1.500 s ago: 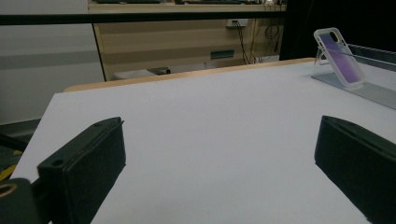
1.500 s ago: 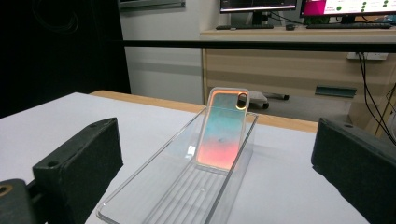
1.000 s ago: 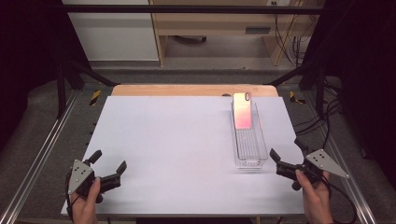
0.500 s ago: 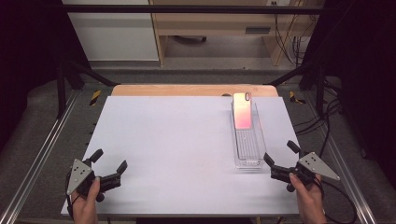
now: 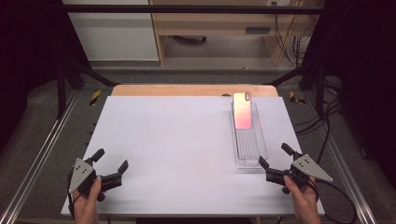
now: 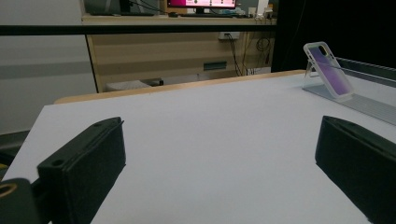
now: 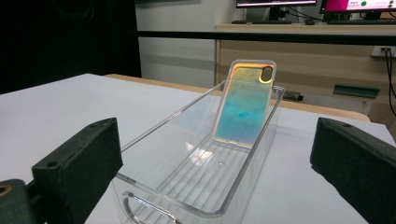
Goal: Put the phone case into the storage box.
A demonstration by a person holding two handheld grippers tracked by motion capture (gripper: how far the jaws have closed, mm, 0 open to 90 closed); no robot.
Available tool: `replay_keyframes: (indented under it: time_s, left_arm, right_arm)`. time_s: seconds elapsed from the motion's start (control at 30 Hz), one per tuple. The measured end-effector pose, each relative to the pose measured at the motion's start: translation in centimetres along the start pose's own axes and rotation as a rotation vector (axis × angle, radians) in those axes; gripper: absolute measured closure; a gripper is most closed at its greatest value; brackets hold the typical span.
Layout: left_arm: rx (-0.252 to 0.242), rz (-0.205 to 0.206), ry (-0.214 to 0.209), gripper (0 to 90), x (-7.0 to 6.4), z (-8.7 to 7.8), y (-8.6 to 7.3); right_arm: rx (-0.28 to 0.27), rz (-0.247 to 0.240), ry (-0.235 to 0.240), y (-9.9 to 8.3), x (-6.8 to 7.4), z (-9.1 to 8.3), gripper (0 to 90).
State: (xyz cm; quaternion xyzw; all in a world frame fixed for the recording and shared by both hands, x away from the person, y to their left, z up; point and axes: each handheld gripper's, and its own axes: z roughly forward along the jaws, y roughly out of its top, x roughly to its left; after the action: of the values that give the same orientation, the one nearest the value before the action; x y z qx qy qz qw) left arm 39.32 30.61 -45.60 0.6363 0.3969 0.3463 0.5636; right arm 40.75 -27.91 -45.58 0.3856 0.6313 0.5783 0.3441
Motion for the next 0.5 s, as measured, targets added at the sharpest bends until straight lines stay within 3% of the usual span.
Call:
replay_keyframes:
  time_s: [0.5]
  left_arm:
    - [-0.007, -0.013, -0.044, 1.2, -0.5, 0.4, -0.1]
  right_arm:
    - [-0.012, 0.013, 0.025, -0.2, 1.1, 0.6, 2.5]
